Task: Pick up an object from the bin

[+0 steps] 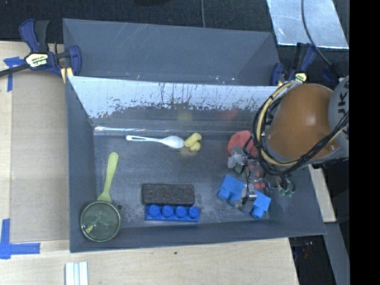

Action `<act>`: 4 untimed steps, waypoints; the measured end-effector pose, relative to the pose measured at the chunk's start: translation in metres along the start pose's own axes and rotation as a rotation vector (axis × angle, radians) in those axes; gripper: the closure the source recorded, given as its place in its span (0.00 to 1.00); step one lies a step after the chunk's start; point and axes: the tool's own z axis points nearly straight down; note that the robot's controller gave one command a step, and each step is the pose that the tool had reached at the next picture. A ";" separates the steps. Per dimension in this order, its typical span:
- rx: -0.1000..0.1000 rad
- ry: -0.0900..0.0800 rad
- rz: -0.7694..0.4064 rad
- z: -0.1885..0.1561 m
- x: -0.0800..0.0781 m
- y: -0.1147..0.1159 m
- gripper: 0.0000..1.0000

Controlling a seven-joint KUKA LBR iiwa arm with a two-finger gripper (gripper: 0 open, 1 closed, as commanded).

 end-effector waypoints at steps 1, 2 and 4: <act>0.001 -0.001 0.058 0.014 -0.003 -0.003 0.00; -0.001 -0.002 0.129 0.059 0.002 -0.010 1.00; -0.001 0.004 0.123 -0.011 0.009 -0.013 1.00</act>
Offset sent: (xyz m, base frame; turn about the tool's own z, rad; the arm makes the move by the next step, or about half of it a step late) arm -0.0040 -0.0105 -0.0609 0.1305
